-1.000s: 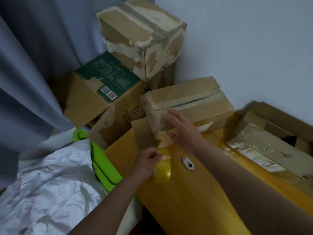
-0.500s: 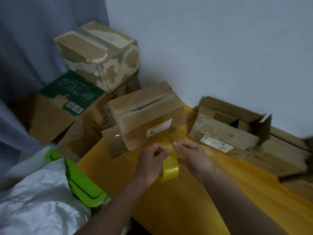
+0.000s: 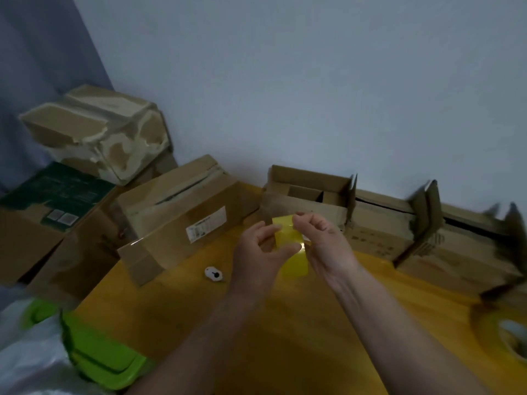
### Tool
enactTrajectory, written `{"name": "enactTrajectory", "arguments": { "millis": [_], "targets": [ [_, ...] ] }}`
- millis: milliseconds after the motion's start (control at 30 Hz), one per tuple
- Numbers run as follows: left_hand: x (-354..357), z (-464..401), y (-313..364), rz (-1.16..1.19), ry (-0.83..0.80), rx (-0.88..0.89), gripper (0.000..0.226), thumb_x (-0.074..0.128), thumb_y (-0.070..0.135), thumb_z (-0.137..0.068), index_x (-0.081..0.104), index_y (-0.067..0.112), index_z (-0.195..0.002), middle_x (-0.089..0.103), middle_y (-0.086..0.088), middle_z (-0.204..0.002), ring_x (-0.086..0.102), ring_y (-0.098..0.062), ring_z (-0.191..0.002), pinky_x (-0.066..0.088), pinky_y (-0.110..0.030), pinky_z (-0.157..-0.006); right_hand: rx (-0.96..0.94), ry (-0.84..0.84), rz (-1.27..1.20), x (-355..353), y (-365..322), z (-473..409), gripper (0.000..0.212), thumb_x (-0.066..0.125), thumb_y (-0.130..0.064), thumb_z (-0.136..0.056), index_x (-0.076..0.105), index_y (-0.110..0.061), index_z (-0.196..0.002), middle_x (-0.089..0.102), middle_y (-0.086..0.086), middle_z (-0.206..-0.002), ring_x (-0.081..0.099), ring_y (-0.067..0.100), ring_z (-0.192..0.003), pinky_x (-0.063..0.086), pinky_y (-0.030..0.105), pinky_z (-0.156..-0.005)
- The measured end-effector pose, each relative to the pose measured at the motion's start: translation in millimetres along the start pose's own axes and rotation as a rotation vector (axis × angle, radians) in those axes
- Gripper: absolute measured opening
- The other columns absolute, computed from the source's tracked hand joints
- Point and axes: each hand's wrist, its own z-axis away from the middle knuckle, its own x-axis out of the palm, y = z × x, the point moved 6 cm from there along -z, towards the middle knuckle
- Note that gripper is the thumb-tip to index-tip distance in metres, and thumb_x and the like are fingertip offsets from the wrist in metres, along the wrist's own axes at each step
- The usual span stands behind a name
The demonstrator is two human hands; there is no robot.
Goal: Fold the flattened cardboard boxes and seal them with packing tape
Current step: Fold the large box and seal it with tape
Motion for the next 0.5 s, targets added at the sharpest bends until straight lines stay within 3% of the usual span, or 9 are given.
{"name": "enactTrajectory", "arguments": {
  "millis": [67,167,200,300,367,500],
  "targets": [
    [16,8,5,0.030,-0.013,0.019,0.059,0.083,0.016,-0.072,0.060,0.014,-0.127,0.051,0.003,-0.136,0.059,-0.011,-0.115,0.052,-0.015,-0.086,-0.030,0.028,0.002,-13,-6,8,0.019,0.067,-0.012,-0.082,0.057,-0.012,-0.065,0.059,0.001,-0.093,0.049,0.025,-0.111,0.036,0.047,-0.097],
    [18,11,12,0.151,0.059,-0.008,0.090,0.082,0.006,-0.072,0.032,0.024,-0.144,0.041,0.008,-0.129,0.058,-0.007,-0.105,0.053,-0.010,-0.069,-0.025,0.044,-0.039,-23,-16,18,0.016,0.061,-0.010,-0.088,0.055,-0.010,-0.074,0.058,0.006,-0.077,0.055,0.022,-0.077,0.043,0.039,-0.076],
    [18,12,15,0.128,0.090,0.025,0.092,0.082,0.006,-0.072,0.031,0.028,-0.144,0.037,0.007,-0.130,0.055,-0.005,-0.106,0.051,-0.007,-0.068,-0.019,0.047,-0.065,-27,-20,22,0.015,0.060,-0.010,-0.089,0.055,-0.010,-0.075,0.058,0.005,-0.072,0.055,0.018,-0.068,0.044,0.035,-0.069],
    [23,21,35,-0.258,0.137,0.391,0.068,0.086,0.022,-0.068,0.052,0.036,-0.125,0.032,0.002,-0.135,0.039,-0.012,-0.123,0.040,-0.007,-0.088,-0.016,0.039,-0.074,-37,-27,33,0.016,0.060,-0.009,-0.088,0.053,-0.010,-0.074,0.061,0.000,-0.067,0.056,0.012,-0.059,0.045,0.030,-0.058],
    [33,25,44,-0.484,0.148,0.593,0.049,0.086,0.029,-0.067,0.066,0.031,-0.111,0.039,-0.004,-0.137,0.032,-0.017,-0.127,0.034,-0.017,-0.096,-0.017,0.041,-0.068,-41,-28,37,0.018,0.060,-0.008,-0.089,0.054,-0.009,-0.072,0.064,-0.004,-0.066,0.057,0.012,-0.061,0.046,0.029,-0.058],
    [47,19,51,-0.632,0.088,0.646,0.035,0.081,0.038,-0.071,0.070,0.028,-0.103,0.059,0.001,-0.121,0.046,-0.022,-0.114,0.044,-0.043,-0.090,-0.040,0.052,-0.048,-48,-30,42,0.019,0.057,-0.006,-0.090,0.053,-0.009,-0.072,0.066,-0.007,-0.062,0.056,0.011,-0.063,0.044,0.031,-0.063]
  ]
}}
